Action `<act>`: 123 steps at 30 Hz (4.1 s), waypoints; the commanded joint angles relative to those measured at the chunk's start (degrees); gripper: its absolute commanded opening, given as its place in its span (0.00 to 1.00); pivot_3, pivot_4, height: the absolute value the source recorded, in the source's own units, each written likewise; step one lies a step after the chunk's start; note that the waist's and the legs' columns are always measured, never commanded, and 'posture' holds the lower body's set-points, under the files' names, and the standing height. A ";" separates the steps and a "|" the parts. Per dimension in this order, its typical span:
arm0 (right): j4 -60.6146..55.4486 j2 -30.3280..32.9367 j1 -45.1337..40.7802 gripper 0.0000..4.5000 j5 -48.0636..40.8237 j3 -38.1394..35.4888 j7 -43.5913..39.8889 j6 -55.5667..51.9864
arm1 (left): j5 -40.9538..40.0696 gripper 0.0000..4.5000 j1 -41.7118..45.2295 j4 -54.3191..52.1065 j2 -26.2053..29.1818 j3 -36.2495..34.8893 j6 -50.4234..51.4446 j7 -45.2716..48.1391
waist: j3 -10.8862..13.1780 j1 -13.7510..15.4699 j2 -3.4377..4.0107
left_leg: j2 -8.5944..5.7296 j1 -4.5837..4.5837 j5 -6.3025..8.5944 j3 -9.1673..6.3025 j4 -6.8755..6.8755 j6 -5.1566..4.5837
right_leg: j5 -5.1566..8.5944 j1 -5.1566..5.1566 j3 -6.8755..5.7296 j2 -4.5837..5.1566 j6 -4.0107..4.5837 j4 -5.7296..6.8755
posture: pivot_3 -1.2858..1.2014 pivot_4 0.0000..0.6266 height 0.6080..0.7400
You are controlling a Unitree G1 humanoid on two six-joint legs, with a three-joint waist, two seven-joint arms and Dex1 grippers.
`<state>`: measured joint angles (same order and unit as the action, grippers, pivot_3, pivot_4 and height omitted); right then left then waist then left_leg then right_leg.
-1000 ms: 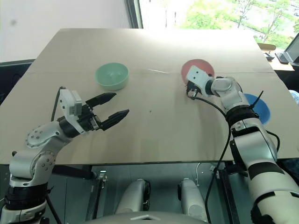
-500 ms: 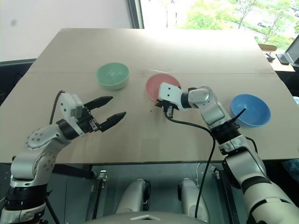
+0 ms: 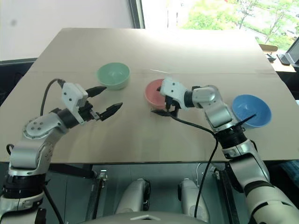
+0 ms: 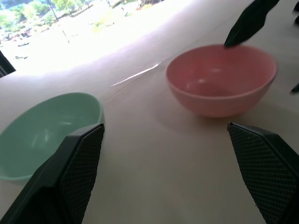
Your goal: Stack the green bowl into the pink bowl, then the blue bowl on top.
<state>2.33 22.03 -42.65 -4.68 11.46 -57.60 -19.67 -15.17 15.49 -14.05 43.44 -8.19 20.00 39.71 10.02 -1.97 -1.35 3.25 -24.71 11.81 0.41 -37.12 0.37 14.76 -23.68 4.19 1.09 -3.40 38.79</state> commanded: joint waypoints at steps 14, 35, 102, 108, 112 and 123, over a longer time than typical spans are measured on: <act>-16.63 -1.78 4.59 0.99 -9.54 -9.97 12.66 -0.37 | 35.39 1.00 32.28 33.28 3.01 30.06 -12.25 5.48 | 0.02 -0.13 0.01 | -0.01 -0.08 0.00 0.05 0.05 0.00 | 0.01 -0.11 0.04 -0.05 0.00 0.00 | 0.52 0.24 1.00; -22.88 5.31 13.93 1.00 -11.51 -14.53 13.89 -1.08 | 22.98 0.03 36.03 27.22 -1.10 23.05 -15.60 21.55 | 0.03 0.80 -0.03 | -0.02 -0.21 0.00 -0.02 0.01 0.00 | 0.01 -0.11 -0.01 -0.01 0.00 -0.04 | 0.52 0.24 1.00; -24.34 16.73 28.67 0.03 -6.59 -18.26 24.57 -13.82 | -19.24 1.00 13.54 5.22 -4.56 2.85 4.26 27.97 | -0.01 0.52 -0.01 | -0.01 0.00 0.00 0.00 -0.16 -0.01 | 0.02 0.08 0.06 -0.05 -0.02 0.02 | 0.52 0.24 1.00; -21.17 14.62 13.78 0.03 -8.72 -11.00 18.19 -11.03 | -17.01 1.00 9.41 3.62 -5.53 3.23 3.34 23.30 | 0.00 -0.25 -0.01 | 0.01 -0.01 0.00 -0.04 -0.15 -0.01 | 0.02 0.08 0.04 -0.05 -0.01 0.01 | 0.52 0.24 1.00; -15.13 10.02 1.48 0.03 -7.99 -3.98 14.27 -10.13 | -16.71 1.00 7.43 1.68 -6.12 2.10 3.63 19.71 | 0.01 -0.41 0.00 | 0.02 0.01 0.00 -0.03 -0.14 -0.01 | 0.01 0.04 0.04 -0.06 -0.01 0.06 | 0.52 0.24 1.00; 1.18 0.97 -6.37 0.03 -3.25 6.45 7.00 0.37 | -19.14 1.00 -1.32 -7.23 -5.16 -3.17 6.67 12.91 | 0.01 0.27 -0.02 | 0.00 -0.07 0.00 -0.08 -0.09 0.00 | 0.01 0.04 -0.08 0.03 0.00 -0.03 | 0.52 0.24 1.00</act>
<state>3.92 22.92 -47.42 -8.28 18.66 -49.92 -21.76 -33.22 14.17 -18.34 37.61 -9.61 26.85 53.25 10.03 -1.71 -1.36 3.25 -24.76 11.81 0.33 -37.22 0.36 14.77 -23.63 4.12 1.11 -3.40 38.77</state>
